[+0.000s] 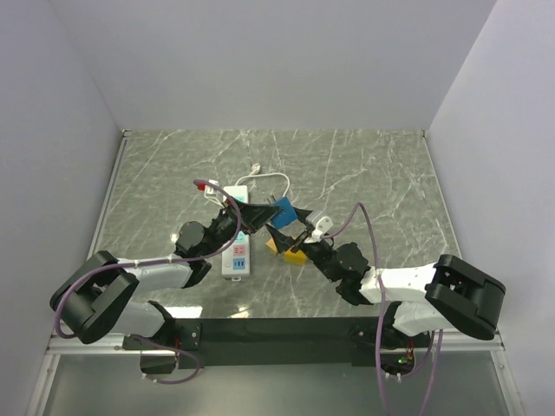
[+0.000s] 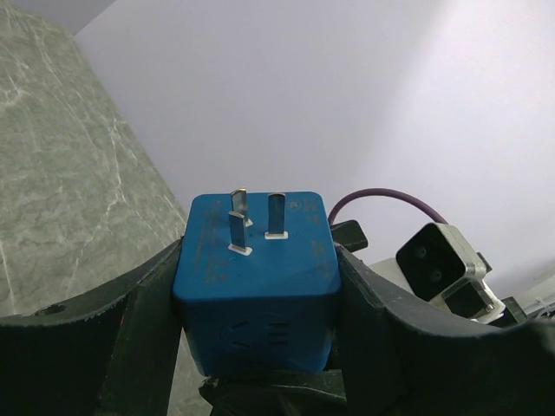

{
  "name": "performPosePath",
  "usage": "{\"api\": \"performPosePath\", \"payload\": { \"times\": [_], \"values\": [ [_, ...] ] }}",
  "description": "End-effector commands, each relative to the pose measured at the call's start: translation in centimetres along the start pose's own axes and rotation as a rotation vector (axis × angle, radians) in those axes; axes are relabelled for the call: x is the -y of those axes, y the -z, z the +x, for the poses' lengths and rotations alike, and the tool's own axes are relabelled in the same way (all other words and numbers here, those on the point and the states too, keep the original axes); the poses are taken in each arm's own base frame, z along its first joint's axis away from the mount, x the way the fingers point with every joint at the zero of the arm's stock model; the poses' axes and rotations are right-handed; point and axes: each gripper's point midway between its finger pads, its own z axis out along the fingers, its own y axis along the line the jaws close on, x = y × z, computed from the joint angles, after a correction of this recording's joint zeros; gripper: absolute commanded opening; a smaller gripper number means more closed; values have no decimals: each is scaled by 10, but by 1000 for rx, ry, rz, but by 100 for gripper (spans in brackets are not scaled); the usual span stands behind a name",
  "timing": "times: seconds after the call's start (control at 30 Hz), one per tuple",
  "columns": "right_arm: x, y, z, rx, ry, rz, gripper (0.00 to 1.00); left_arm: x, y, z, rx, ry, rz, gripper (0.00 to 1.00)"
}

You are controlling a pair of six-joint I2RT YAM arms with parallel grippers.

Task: Insert the plug

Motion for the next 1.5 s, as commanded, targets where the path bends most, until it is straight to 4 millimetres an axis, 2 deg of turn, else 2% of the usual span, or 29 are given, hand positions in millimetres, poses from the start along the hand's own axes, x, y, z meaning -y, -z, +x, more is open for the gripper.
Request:
{"api": "performPosePath", "payload": {
  "times": [0.0,0.1,0.2,0.23,0.27,0.37,0.4,0.5,0.7,0.77,0.8,0.9,0.93,1.0,1.13,1.33,1.47],
  "values": [
    [24,5,-142,529,-108,108,0,46,9,0,-2,-47,215,24],
    [24,5,-144,528,-84,108,0,42,11,0,2,-57,196,42],
    [23,3,-140,492,-78,98,0,40,14,-4,14,-84,182,47],
    [22,3,-138,481,-75,88,0,41,14,-4,11,-98,184,47],
    [21,3,-138,477,-77,83,0,41,13,-4,7,-101,181,45],
    [26,4,-136,473,-88,112,0,43,13,1,-17,-109,201,26],
    [28,4,-136,474,-90,122,0,44,13,2,-23,-106,211,1],
    [31,3,-138,485,-97,138,1,46,14,5,-38,-69,237,0],
    [33,11,-148,526,-117,129,26,48,16,6,-49,-16,276,0],
    [33,16,-149,537,-133,120,30,54,21,1,-28,-5,323,1],
    [32,19,-152,554,-137,109,38,61,23,-1,-21,13,359,0],
    [30,18,-151,555,-139,100,48,55,15,5,-63,25,352,0],
    [30,18,-152,558,-139,105,55,54,13,5,-66,21,347,1],
    [33,17,-152,557,-138,120,66,54,13,6,-62,11,344,1],
    [37,21,-157,571,-136,134,80,59,16,-1,-35,-25,319,1],
    [40,28,-170,606,-127,138,91,67,21,-4,-20,-33,327,0],
    [37,30,-175,622,-135,119,93,73,21,-3,-35,-22,359,1]
  ]
}}
